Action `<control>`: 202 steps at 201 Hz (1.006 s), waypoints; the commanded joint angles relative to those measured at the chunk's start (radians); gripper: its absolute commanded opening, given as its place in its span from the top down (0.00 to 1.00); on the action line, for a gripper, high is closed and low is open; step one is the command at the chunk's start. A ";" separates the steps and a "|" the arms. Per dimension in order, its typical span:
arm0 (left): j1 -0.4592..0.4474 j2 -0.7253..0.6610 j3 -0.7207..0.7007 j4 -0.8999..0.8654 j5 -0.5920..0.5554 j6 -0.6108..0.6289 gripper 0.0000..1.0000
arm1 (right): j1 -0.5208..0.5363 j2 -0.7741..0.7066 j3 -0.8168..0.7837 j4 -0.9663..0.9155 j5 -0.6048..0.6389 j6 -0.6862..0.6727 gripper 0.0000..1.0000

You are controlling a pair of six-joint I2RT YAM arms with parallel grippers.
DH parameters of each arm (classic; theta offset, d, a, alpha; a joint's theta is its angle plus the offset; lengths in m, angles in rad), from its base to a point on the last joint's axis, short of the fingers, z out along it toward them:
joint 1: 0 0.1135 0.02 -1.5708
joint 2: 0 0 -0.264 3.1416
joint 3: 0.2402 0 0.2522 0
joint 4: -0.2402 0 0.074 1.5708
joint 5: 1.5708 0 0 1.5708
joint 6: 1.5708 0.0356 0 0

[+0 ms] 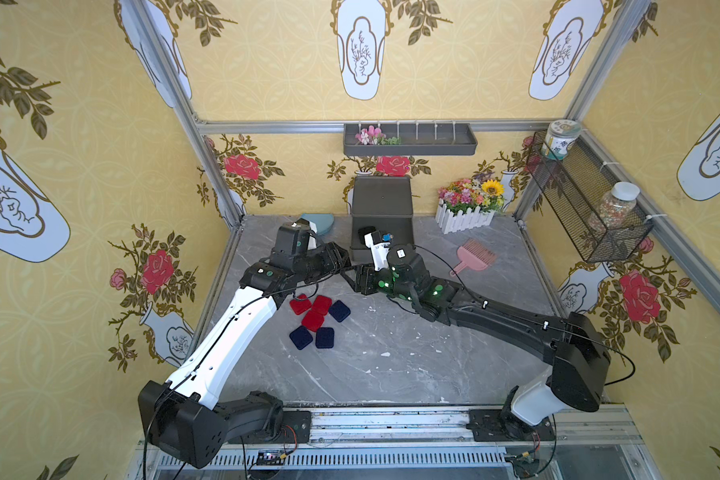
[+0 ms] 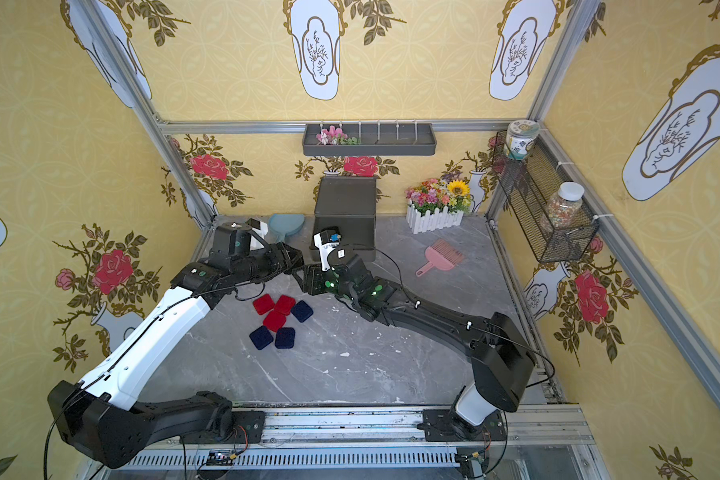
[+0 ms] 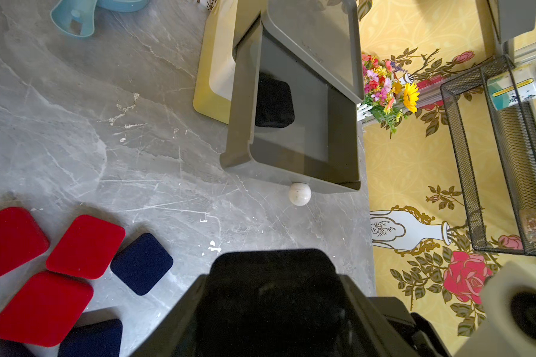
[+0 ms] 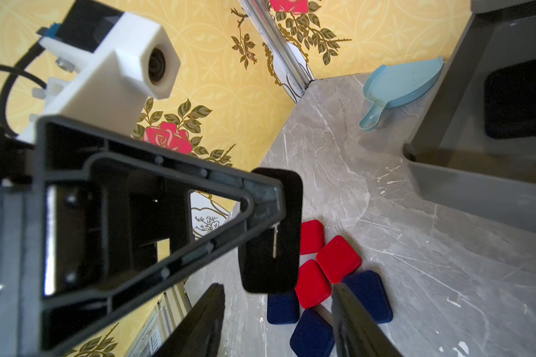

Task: Place the brooch boxes into the drawer by color
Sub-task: Pick up the brooch box from the center of the board, then place the brooch box in the drawer.

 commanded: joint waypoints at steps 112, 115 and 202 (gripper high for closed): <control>0.000 -0.010 -0.021 0.034 0.022 0.002 0.35 | 0.002 0.044 0.031 0.100 0.015 0.009 0.75; 0.000 -0.010 -0.021 0.034 0.021 0.002 0.33 | 0.001 0.044 0.030 0.101 0.015 0.012 0.75; 0.020 -0.120 -0.069 0.063 -0.224 0.053 0.00 | -0.088 -0.092 -0.028 -0.010 0.037 -0.032 0.79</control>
